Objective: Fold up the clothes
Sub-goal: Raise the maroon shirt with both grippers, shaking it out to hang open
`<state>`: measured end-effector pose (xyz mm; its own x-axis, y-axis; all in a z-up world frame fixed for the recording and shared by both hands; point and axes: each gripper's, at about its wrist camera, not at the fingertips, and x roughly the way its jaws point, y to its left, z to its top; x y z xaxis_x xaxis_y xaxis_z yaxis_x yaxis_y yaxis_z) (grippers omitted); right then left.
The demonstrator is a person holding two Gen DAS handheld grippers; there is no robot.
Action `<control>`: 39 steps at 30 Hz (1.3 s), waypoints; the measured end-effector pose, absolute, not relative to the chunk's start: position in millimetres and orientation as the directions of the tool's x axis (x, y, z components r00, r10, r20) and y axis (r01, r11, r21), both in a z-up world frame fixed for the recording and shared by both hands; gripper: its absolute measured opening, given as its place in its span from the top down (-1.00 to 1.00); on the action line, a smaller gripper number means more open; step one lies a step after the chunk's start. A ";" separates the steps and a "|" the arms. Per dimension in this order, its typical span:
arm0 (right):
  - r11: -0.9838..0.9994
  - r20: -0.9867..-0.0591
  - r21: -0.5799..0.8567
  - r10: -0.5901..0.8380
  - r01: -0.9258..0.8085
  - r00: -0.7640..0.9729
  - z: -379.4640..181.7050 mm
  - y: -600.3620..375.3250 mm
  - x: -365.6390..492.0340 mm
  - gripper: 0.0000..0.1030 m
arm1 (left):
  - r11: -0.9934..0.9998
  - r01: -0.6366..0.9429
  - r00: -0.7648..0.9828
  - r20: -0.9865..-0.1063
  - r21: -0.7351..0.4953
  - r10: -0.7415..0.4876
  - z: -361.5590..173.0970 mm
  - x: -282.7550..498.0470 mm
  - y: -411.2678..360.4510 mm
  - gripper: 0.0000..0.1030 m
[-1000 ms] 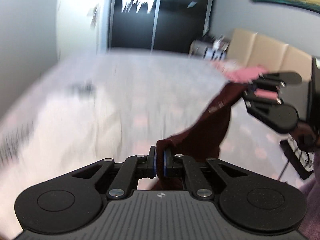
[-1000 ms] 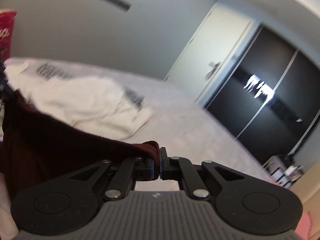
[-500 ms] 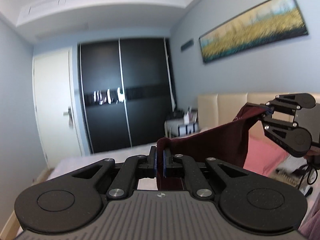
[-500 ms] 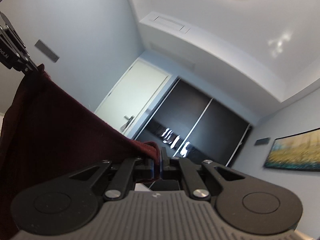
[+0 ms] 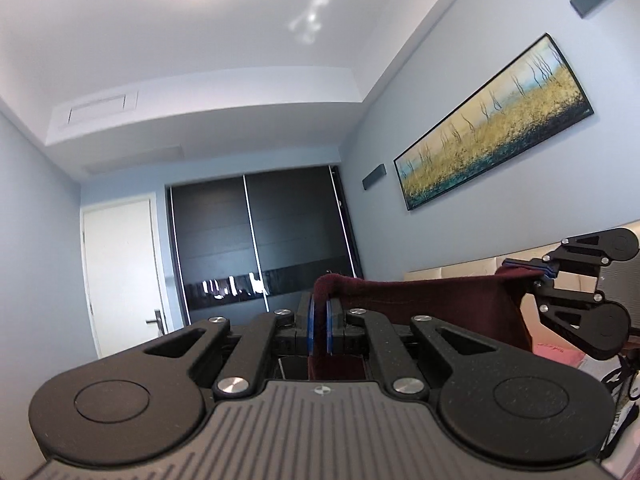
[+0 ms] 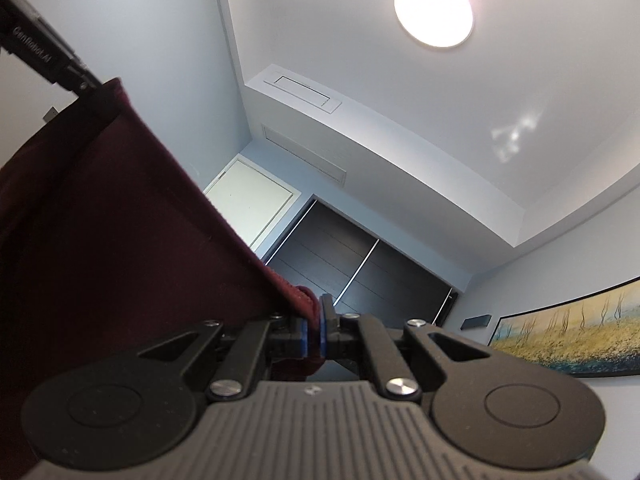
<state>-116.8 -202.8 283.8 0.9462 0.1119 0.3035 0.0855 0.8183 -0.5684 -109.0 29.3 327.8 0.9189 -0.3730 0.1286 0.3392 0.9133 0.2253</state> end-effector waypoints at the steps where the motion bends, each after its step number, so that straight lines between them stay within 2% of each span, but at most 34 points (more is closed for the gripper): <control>1: 0.820 0.301 -0.566 0.110 0.084 0.947 283.6 -202.9 -117.9 0.88 | 0.913 0.336 0.920 0.127 0.232 -0.371 329.8 -107.2 26.5 0.93; 5: 0.817 0.282 -0.571 0.105 0.079 0.954 277.7 -204.4 -117.8 0.88 | 0.909 0.331 0.929 0.083 0.254 -0.362 327.7 -98.8 19.5 0.93; 8: 0.813 0.241 -0.580 0.101 0.060 0.965 271.9 -207.3 -118.5 0.87 | 0.900 0.351 0.932 -0.004 0.260 -0.362 314.4 -78.8 17.1 0.93; 14: 0.797 0.063 -0.603 0.098 -0.040 0.993 224.9 -203.1 -102.5 0.87 | 0.875 0.422 0.900 -0.224 0.237 -0.374 254.6 -23.8 9.9 0.93; 19: 0.798 -0.057 -0.595 0.082 -0.100 0.995 180.2 -204.1 -80.1 0.87 | 0.862 0.460 0.865 -0.325 0.212 -0.382 210.8 -0.8 13.6 0.93; 21: 0.799 -0.091 -0.590 0.079 -0.118 0.993 166.9 -205.7 -72.6 0.87 | 0.857 0.469 0.859 -0.336 0.213 -0.386 203.1 -2.3 17.9 0.93; 24: 0.804 -0.092 -0.583 0.073 -0.113 0.993 163.1 -208.1 -71.7 0.87 | 0.850 0.479 0.858 -0.322 0.218 -0.401 204.0 -12.3 22.6 0.93; 33: 0.822 -0.018 -0.560 0.115 -0.105 0.993 177.0 -218.5 -125.3 0.87 | 0.833 0.501 0.862 -0.218 0.236 -0.457 232.1 -58.6 32.6 0.93; 37: 0.821 0.005 -0.564 0.113 -0.090 0.994 184.4 -225.4 -128.1 0.87 | 0.825 0.510 0.857 -0.222 0.245 -0.464 236.4 -50.7 26.1 0.93; 39: 0.824 -0.010 -0.558 0.111 -0.098 0.994 180.8 -229.8 -119.6 0.87 | 0.822 0.515 0.851 -0.256 0.242 -0.458 230.8 -35.0 21.6 0.93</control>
